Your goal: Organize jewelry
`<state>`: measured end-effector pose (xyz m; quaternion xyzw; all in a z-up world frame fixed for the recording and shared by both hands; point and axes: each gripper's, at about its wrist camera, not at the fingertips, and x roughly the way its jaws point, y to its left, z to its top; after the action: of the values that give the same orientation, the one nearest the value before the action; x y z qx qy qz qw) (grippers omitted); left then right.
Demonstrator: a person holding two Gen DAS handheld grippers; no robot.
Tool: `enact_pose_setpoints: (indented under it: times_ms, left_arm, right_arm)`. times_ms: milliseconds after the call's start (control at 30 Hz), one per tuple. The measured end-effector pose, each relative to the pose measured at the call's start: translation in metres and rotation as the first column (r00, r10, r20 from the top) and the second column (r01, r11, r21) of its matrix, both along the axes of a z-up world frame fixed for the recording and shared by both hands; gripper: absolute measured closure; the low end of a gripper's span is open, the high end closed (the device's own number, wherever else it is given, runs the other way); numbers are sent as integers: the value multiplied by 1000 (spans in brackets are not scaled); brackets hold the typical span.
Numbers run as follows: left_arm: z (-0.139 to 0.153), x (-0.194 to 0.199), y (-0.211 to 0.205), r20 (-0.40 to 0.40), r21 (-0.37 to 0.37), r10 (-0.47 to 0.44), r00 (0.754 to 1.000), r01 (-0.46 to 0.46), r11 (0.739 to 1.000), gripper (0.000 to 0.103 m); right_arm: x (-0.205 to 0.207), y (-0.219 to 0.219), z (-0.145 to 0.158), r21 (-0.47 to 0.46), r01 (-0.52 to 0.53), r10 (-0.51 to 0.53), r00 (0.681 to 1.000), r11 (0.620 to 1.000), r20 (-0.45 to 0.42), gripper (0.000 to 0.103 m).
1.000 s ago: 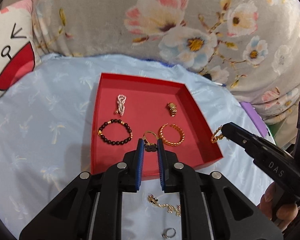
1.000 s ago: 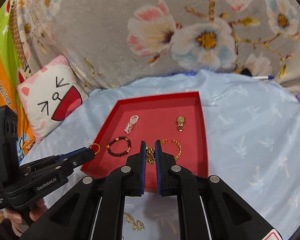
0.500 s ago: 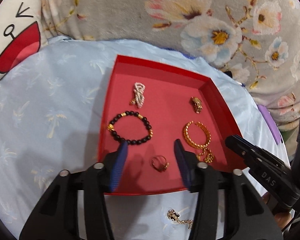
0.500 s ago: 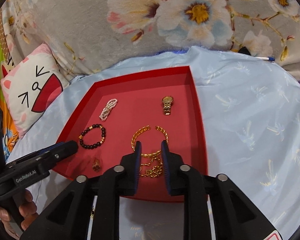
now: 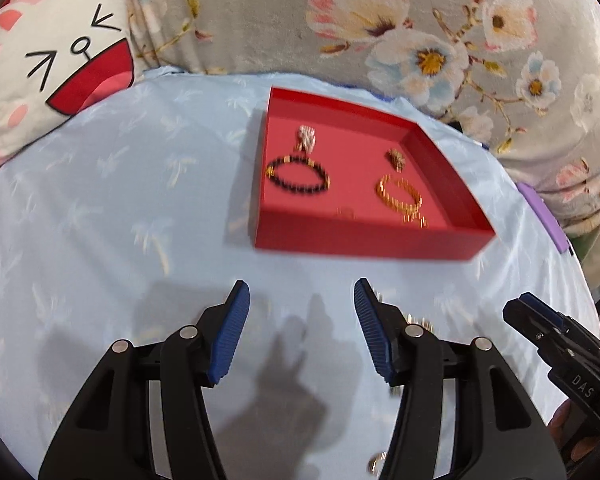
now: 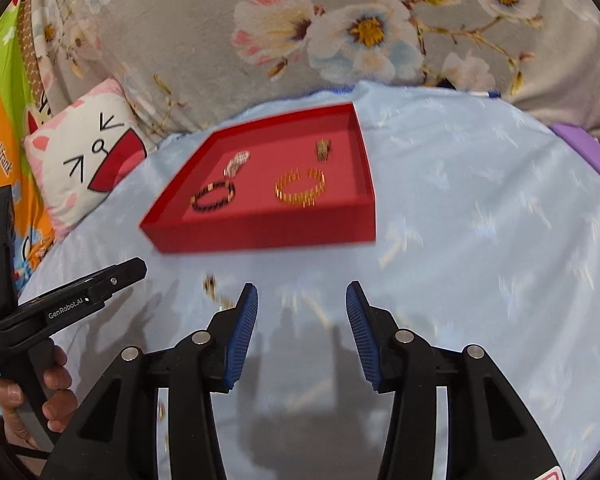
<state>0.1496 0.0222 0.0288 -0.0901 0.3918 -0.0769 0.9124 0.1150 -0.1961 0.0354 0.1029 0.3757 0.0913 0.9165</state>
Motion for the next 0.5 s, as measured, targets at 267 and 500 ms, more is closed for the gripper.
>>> enact_pose_setpoints:
  times_ms: [267, 500]
  left_arm:
    - [-16, -48, -6, -7, 48, 17, 1000, -17, 999, 50]
    - [-23, -60, -7, -16, 54, 29, 999, -28, 998, 50]
  right_arm:
    - [-48, -2, -28, -14, 14, -15, 998, 1000, -66, 57]
    - [-65, -2, -31, -20, 25, -26, 997, 999, -71, 57]
